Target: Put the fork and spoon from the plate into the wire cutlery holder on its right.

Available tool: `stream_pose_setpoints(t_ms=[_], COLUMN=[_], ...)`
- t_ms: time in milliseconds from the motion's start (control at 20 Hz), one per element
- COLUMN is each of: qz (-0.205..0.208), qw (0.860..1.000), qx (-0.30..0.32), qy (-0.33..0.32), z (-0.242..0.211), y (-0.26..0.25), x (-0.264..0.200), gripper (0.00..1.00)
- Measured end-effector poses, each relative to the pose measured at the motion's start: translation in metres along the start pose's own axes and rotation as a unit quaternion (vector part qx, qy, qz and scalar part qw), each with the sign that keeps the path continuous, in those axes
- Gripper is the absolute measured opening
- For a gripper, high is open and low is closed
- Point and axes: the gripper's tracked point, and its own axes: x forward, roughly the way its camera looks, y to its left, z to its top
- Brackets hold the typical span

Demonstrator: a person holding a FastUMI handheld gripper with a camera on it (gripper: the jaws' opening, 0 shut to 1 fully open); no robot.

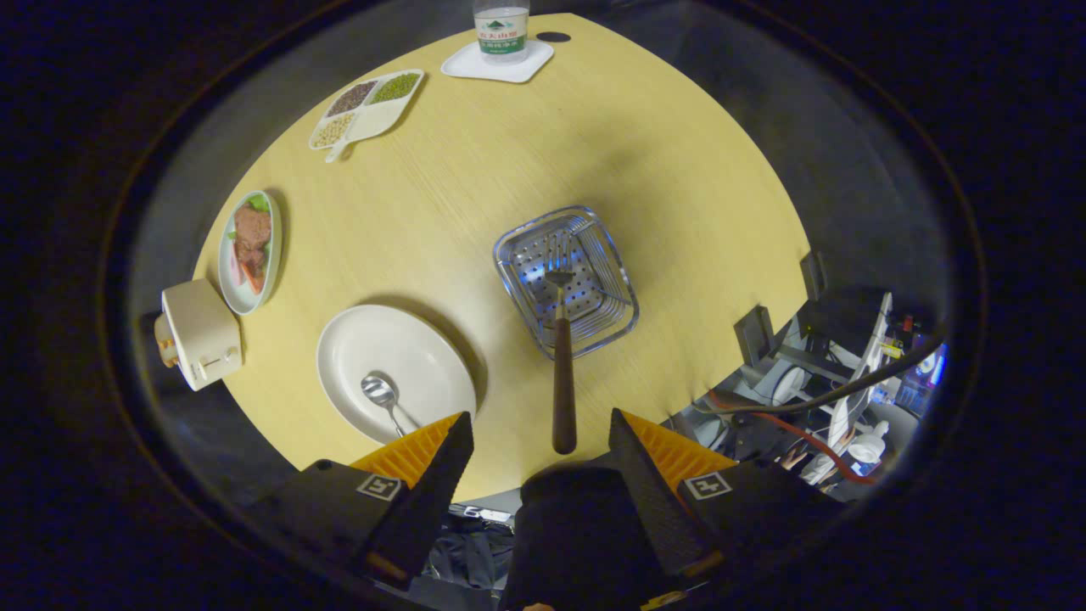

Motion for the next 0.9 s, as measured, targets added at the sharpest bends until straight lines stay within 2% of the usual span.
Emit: stream_pose_setpoints(t_ms=[250,500,900], qz=[-0.005,-0.004,0.001], qw=[0.999,0.996,0.987], qx=[-0.032,-0.084,-0.163], qy=[-0.023,-0.032,-0.003], z=[-0.019,-0.063,-0.135], y=[0.017,0.051,0.114], x=[-0.021,-0.03,0.005], gripper=[1.0,1.0,1.0])
